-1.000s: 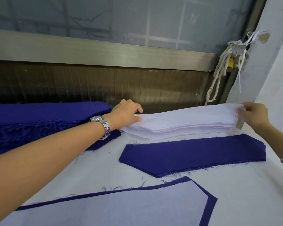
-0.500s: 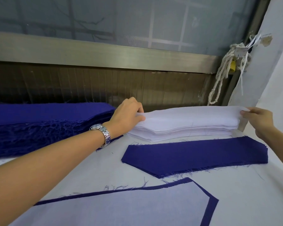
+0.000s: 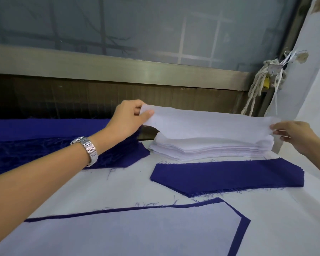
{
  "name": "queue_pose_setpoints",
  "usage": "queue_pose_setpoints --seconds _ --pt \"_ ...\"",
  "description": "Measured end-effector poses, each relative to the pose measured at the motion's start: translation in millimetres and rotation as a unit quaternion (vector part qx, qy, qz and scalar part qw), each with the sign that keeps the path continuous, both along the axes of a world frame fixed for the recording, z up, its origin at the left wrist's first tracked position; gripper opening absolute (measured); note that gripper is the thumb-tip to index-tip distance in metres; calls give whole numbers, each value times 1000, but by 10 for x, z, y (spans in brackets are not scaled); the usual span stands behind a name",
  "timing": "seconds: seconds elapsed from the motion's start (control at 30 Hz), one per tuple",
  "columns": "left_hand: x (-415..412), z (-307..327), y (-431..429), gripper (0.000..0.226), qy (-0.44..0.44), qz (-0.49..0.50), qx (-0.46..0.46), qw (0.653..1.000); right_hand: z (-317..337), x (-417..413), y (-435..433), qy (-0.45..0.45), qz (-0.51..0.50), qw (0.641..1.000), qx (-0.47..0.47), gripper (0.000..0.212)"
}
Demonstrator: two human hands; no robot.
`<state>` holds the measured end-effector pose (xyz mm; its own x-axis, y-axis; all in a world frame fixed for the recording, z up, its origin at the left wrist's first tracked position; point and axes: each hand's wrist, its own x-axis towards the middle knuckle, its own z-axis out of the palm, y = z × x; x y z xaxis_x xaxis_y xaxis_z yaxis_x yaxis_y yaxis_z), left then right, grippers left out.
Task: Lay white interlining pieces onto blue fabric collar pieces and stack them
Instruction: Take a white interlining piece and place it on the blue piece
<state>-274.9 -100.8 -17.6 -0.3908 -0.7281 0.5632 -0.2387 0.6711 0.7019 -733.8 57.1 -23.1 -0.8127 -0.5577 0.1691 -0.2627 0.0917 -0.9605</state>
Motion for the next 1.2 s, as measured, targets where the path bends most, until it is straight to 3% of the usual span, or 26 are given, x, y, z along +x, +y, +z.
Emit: queue_pose_setpoints --seconds 0.23,0.37,0.57,0.77,0.9,1.0,1.2 --pt "730 -56 182 31 -21 57 18 998 113 435 67 -80 80 989 90 4" --pt "1181 -77 329 16 -39 51 79 995 97 679 107 -106 137 975 137 5" --pt "1895 -213 536 17 -78 76 216 970 -1 971 226 -108 262 937 205 44" --pt "2459 -339 762 45 -156 68 308 936 -148 1250 275 -64 326 901 279 57" --pt "2732 -387 844 75 -203 63 334 918 -231 1337 364 -7 400 845 355 53" --pt "2827 -423 902 79 -244 41 359 900 -337 1321 404 38 426 815 391 51" --pt "2863 -461 915 87 -314 35 373 873 -551 1292 397 62 478 771 415 25"
